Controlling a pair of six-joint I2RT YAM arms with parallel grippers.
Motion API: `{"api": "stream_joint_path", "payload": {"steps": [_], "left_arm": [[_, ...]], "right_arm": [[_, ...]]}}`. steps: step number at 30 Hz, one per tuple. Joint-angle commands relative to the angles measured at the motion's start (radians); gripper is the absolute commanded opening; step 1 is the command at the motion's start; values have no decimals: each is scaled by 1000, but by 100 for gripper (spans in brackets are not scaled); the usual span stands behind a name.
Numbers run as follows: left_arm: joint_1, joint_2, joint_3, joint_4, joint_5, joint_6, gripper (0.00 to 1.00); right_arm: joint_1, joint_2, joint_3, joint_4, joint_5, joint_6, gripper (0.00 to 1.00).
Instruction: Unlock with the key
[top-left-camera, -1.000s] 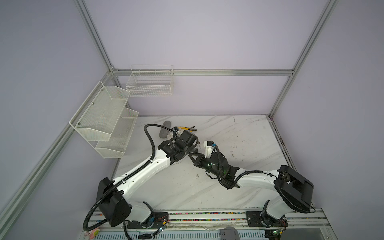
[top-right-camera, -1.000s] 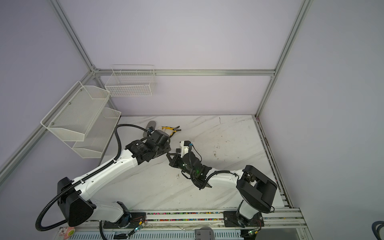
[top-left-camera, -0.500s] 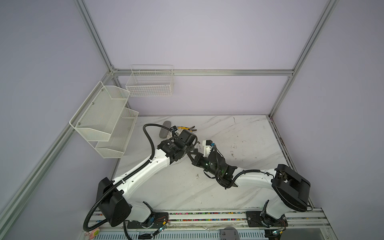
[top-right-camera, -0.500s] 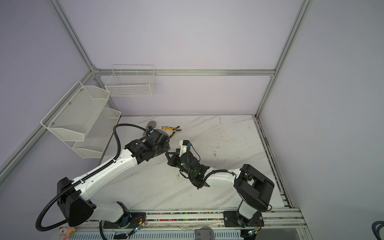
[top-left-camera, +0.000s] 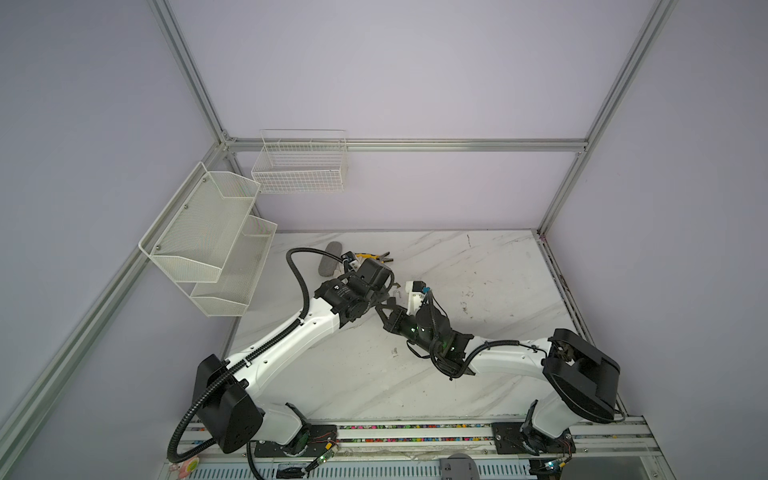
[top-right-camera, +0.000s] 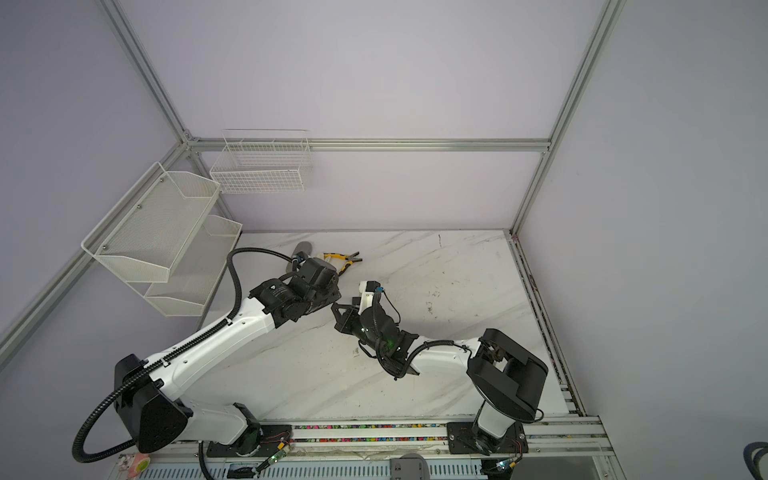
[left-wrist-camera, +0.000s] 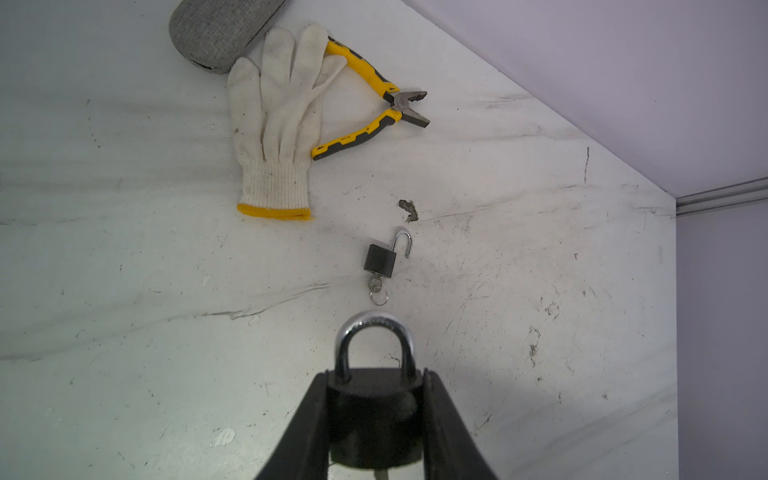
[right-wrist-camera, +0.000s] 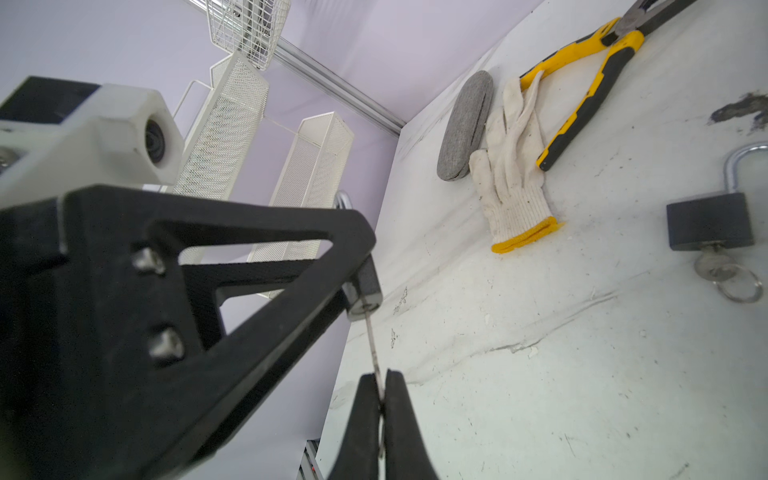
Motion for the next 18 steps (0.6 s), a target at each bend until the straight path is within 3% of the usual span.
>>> {"api": "stream_joint_path", "payload": {"steps": [1, 9, 14, 18], "left_arm": [[-2, 34, 7, -100, 81, 33, 0], [-2, 115, 38, -115, 117, 37, 0], [-4, 129, 28, -118, 117, 43, 0], [-6, 127, 8, -140, 94, 63, 0]], "right_arm": [[-7, 43, -11, 38, 106, 61, 0], [16, 139, -28, 140, 74, 225, 0], [18, 143, -38, 168, 89, 227, 0], [9, 148, -45, 192, 22, 244, 0]]}}
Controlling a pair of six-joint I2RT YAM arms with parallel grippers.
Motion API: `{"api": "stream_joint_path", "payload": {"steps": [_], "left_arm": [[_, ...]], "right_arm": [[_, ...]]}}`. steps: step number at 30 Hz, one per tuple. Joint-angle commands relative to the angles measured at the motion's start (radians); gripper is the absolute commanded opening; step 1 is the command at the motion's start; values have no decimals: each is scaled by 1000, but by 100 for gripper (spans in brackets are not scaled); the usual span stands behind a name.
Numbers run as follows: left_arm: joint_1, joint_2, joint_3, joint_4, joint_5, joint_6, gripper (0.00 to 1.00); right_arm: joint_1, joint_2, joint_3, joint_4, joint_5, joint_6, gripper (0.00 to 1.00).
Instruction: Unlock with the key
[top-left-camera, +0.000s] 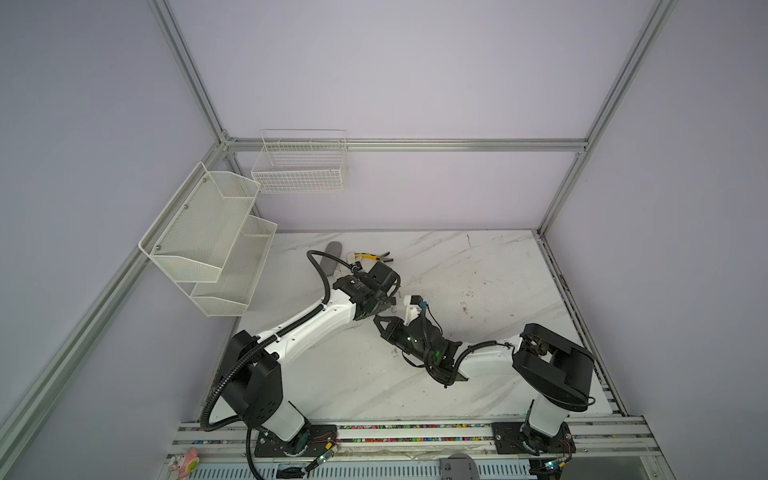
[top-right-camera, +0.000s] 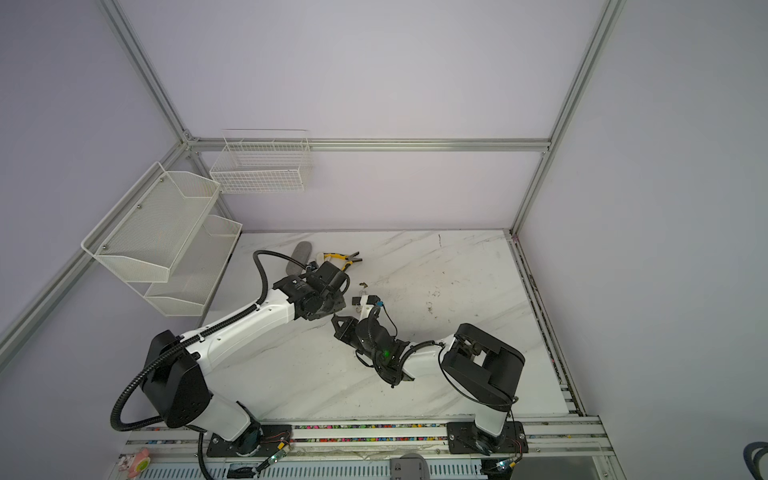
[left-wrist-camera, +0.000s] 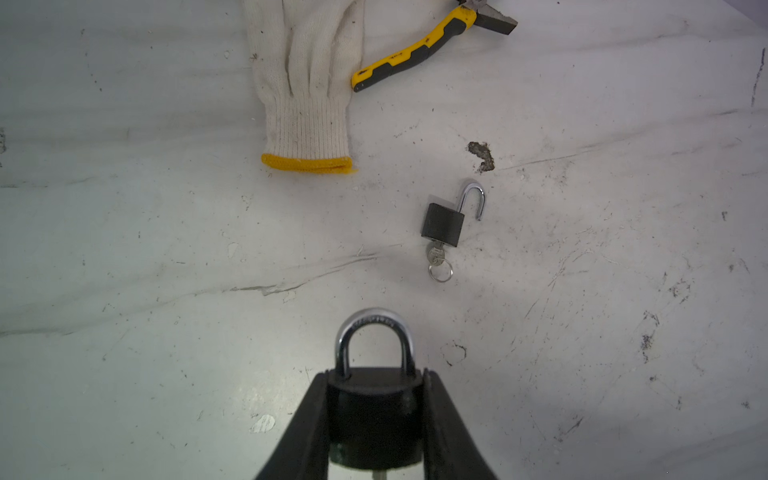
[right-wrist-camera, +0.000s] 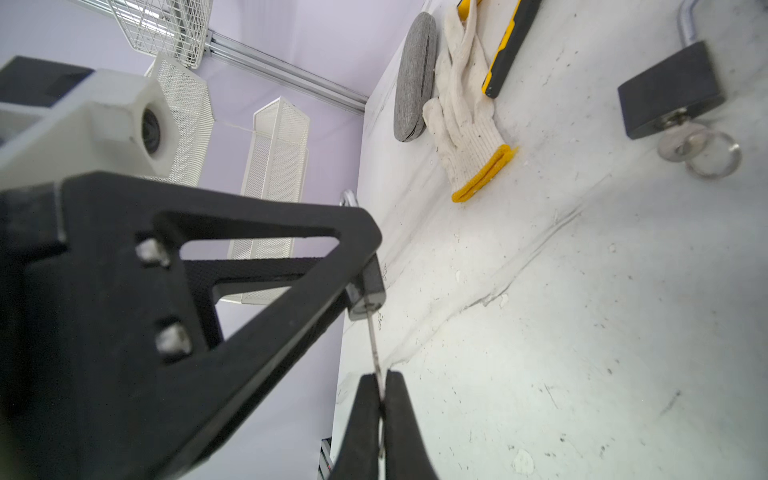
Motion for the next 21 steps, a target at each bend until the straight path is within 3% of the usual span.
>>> {"api": "stream_joint_path", "payload": {"steps": [1, 21], "left_arm": [[-23, -21, 8, -86, 39, 31, 0], [-32, 68, 7, -61, 76, 42, 0]], "right_arm": [[-20, 15, -11, 81, 1, 57, 0], [-15, 99, -26, 120, 19, 173, 0]]}}
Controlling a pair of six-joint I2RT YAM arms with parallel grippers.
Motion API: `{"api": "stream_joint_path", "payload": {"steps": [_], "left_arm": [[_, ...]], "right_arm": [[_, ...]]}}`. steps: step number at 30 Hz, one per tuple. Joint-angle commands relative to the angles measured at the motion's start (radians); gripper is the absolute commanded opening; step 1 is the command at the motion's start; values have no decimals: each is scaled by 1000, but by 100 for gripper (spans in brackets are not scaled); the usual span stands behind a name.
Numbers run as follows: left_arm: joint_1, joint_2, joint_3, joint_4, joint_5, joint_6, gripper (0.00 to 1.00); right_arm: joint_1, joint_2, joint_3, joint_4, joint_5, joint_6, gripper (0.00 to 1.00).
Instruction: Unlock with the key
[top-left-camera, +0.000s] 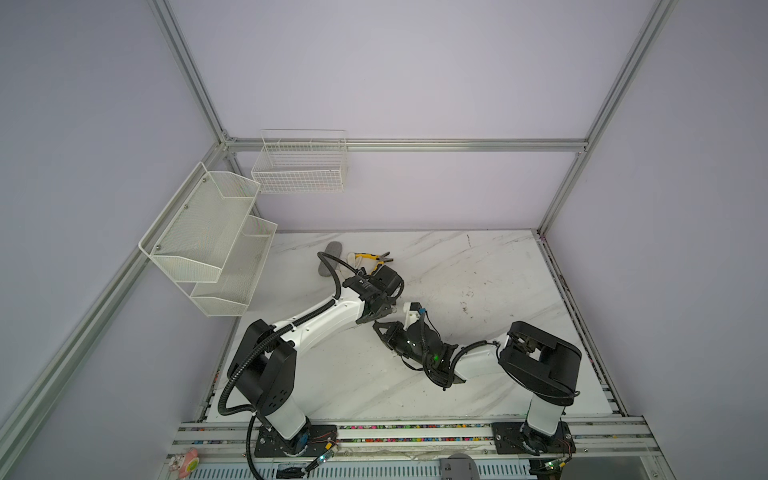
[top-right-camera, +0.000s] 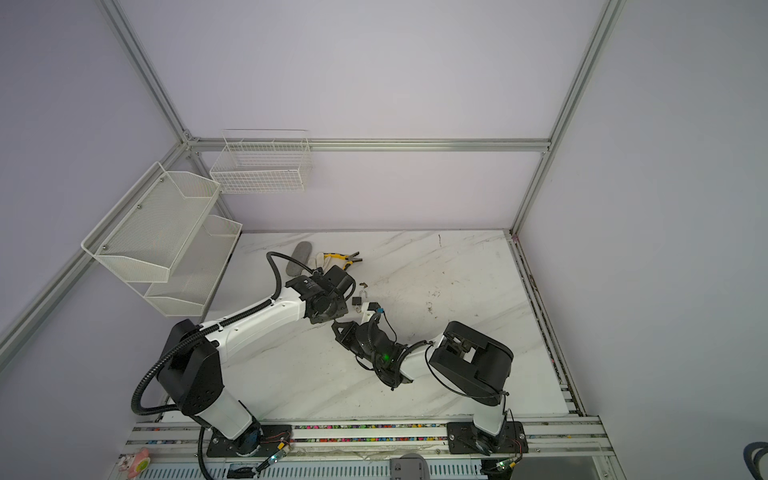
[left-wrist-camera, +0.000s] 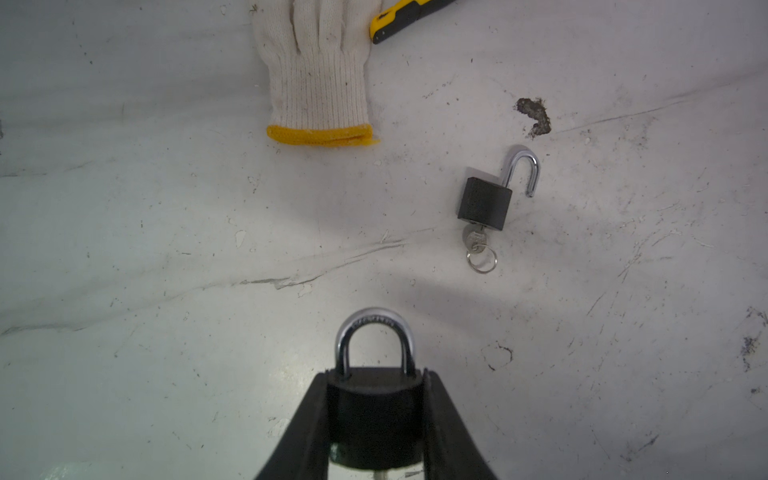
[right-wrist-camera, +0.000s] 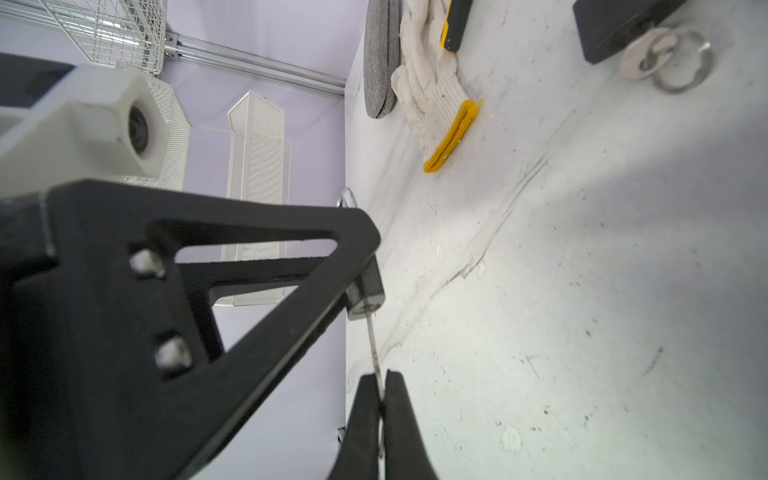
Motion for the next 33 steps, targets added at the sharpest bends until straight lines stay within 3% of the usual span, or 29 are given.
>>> {"api": "stream_joint_path", "payload": {"steps": [1, 13, 21, 33], "left_arm": [[-34, -14, 7, -40, 74, 20, 0], [-36, 6, 12, -21, 24, 14, 0], [-45, -2, -1, -4, 122, 46, 0], [-44, -10, -58, -1, 127, 80, 0]], "right_arm": [[-17, 26, -4, 52, 53, 52, 0], [-28, -2, -13, -51, 74, 26, 0], [-44, -13, -10, -50, 81, -53, 0], [-63, -77, 23, -60, 67, -158, 0]]}}
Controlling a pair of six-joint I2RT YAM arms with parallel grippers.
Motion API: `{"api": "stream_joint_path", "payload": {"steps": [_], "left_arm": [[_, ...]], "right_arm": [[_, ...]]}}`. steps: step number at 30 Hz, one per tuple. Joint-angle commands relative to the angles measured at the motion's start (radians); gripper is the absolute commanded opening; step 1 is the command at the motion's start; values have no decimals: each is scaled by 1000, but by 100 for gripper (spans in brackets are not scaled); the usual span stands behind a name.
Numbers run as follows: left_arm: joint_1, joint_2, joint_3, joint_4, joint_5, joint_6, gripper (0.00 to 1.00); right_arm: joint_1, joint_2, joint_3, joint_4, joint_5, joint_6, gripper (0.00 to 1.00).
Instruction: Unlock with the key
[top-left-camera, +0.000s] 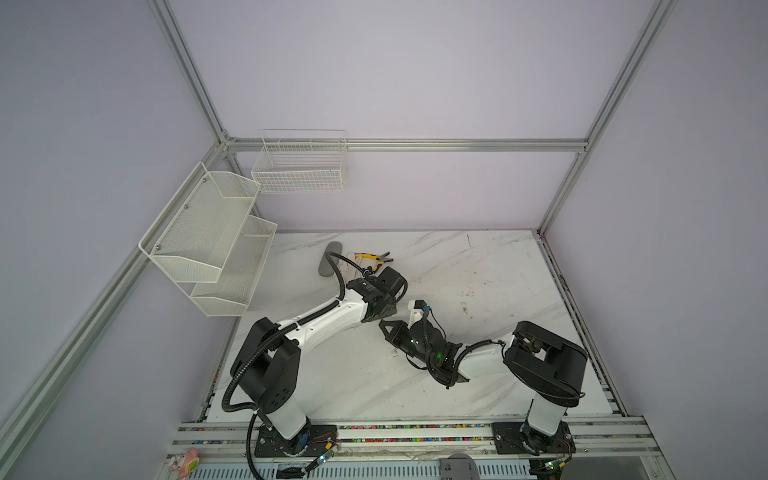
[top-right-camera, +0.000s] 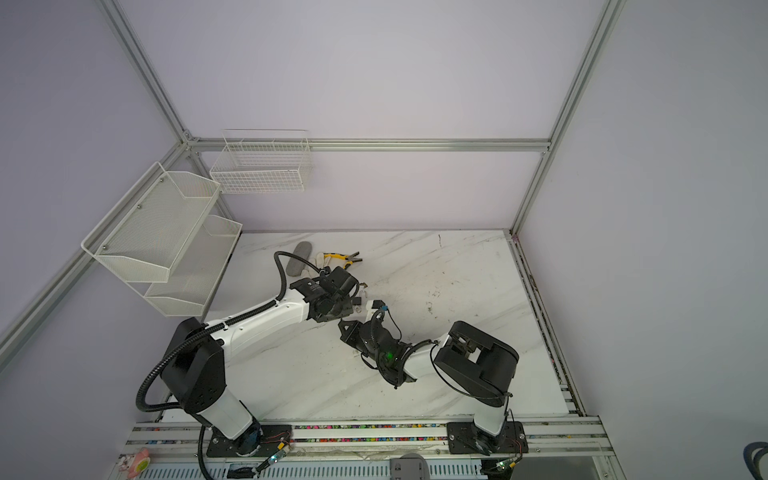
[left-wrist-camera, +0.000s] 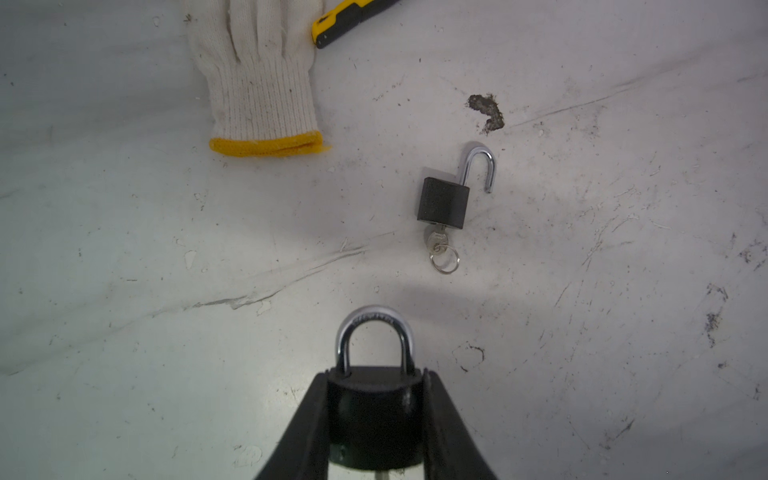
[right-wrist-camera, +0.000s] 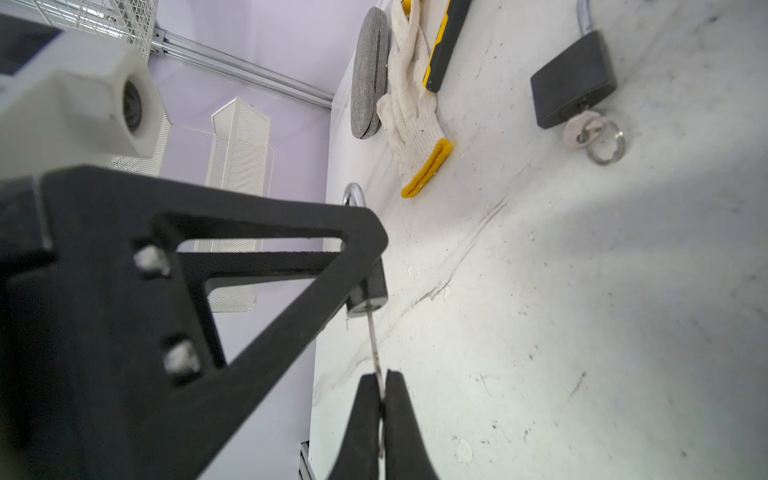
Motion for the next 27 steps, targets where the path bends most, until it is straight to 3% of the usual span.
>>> {"api": "stream_joint_path", "payload": {"steps": [1, 15, 27], "left_arm": [[-22, -31, -37, -78, 87, 21, 0], [31, -89, -11, -28, -25, -54, 0], [31, -106, -55, -19, -12, -60, 0]], "right_arm": [[-32, -42, 37, -15, 45, -21, 0], [-22, -22, -69, -40, -28, 75, 0], [-22, -30, -37, -80, -53, 70, 0]]}}
